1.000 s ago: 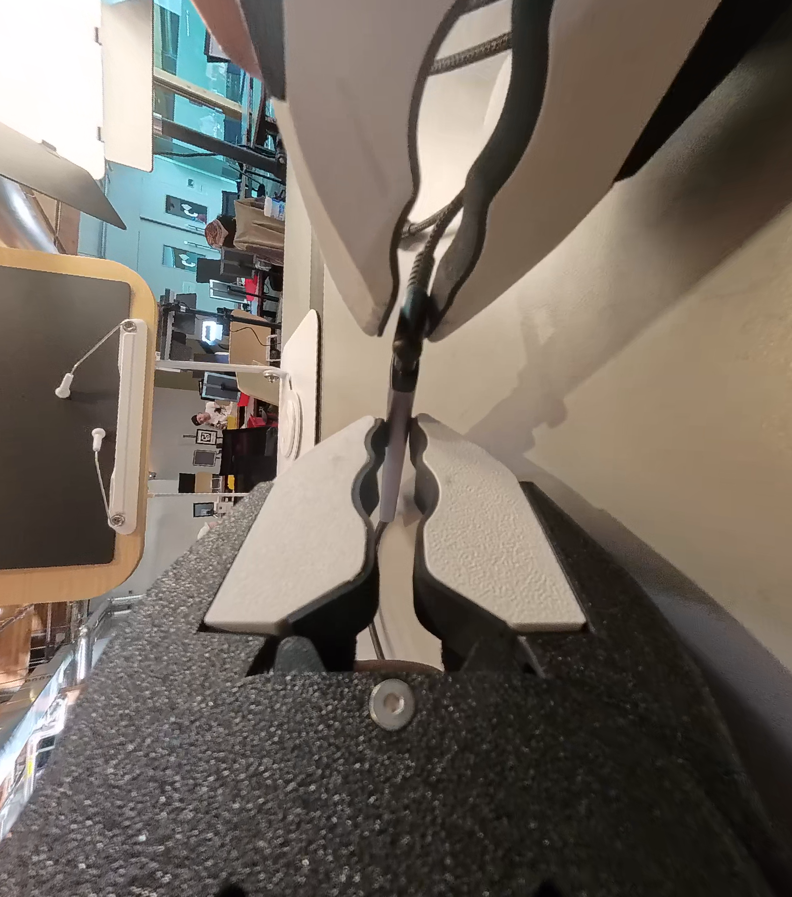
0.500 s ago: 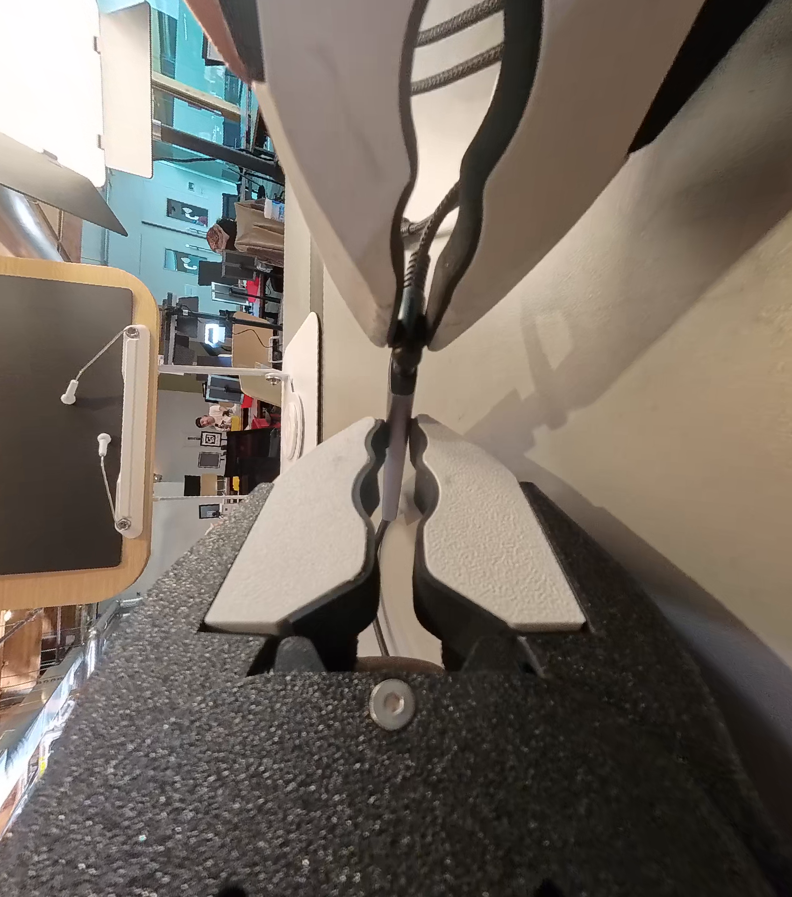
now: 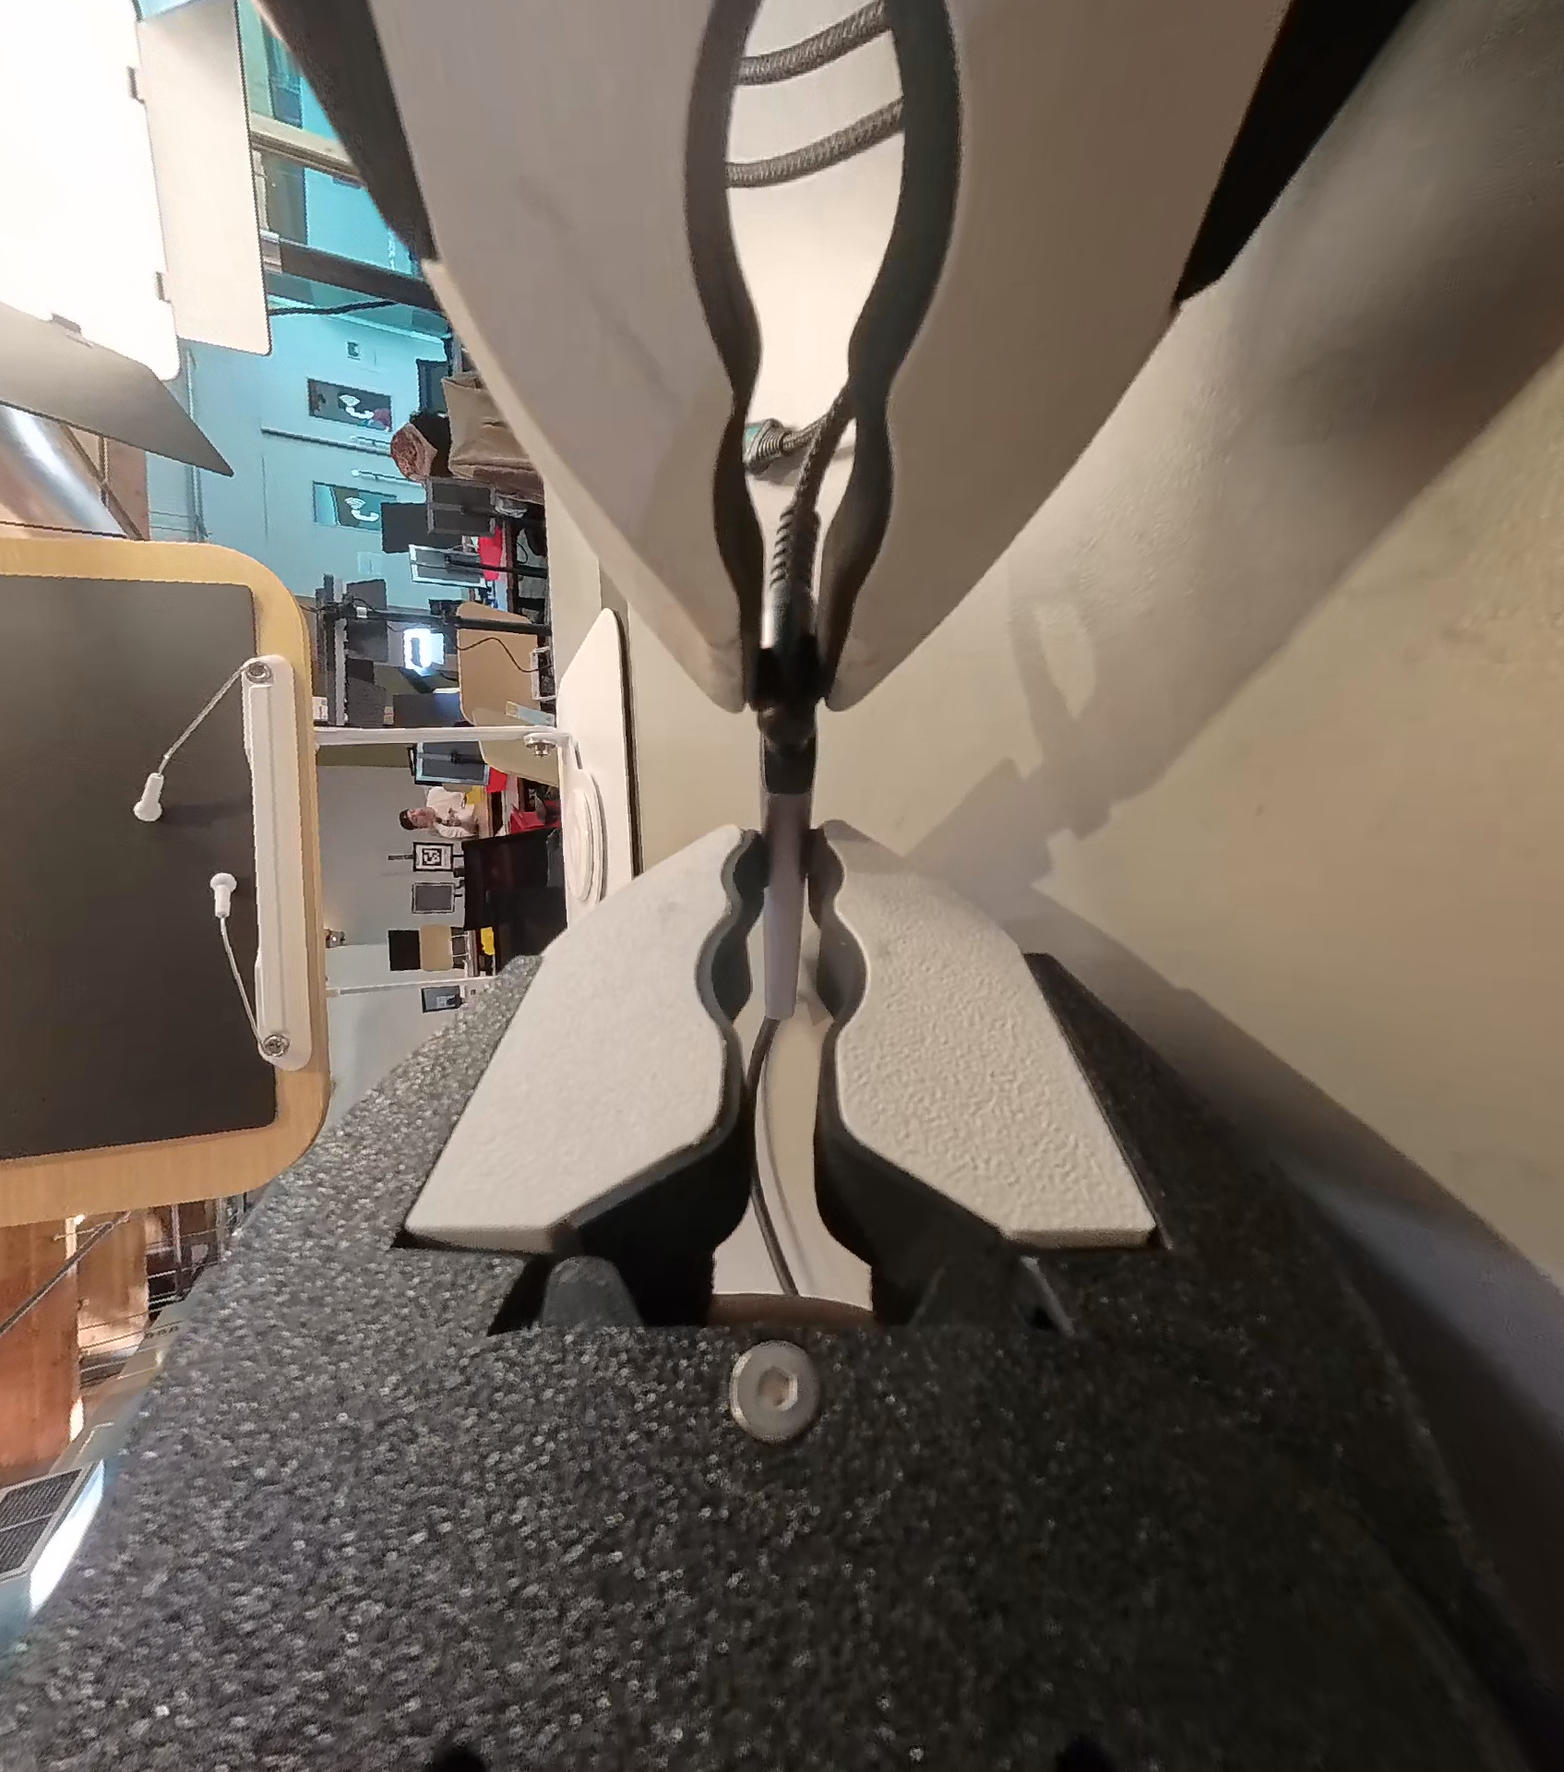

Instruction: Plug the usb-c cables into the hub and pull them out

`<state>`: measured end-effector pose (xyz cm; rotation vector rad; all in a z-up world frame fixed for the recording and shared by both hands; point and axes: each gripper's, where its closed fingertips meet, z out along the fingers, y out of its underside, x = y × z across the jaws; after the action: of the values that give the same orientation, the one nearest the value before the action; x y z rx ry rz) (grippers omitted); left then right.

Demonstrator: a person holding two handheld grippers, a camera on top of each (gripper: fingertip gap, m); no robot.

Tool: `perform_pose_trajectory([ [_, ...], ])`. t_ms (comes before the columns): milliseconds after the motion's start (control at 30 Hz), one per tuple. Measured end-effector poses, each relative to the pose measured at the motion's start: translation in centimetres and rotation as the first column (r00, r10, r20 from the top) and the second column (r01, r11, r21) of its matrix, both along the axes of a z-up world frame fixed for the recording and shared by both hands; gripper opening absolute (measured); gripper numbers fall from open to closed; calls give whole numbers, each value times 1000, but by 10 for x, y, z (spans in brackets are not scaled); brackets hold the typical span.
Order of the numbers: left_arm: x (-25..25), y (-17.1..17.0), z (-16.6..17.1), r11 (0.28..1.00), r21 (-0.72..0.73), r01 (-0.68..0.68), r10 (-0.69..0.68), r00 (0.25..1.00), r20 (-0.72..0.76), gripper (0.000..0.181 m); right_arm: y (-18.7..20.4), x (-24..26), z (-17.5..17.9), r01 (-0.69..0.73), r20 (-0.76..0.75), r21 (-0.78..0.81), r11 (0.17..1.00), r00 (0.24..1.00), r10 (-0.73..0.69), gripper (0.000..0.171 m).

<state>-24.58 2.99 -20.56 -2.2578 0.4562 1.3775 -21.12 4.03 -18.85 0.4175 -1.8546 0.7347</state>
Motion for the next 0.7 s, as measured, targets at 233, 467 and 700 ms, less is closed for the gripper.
perform_pose_trajectory([
  [233, 2, 2, 3, 1000, -10, -7, 7, 1000, -6, 8, -1, 1, 2, 2, -4, 0, 1000, 1000, -2, 8],
  [467, 0, 4, -4, 1000, 12, 5, -5, 1000, 21, 10, 2, 0, -8, 8, 55, 7, 1000, 998, -9, 8],
  [700, 10, 0, -14, 986, 155, 65, -100, 969, 227, 18, 4, 4, -22, -1, 136, 56, 998, 991, -7, 8],
])
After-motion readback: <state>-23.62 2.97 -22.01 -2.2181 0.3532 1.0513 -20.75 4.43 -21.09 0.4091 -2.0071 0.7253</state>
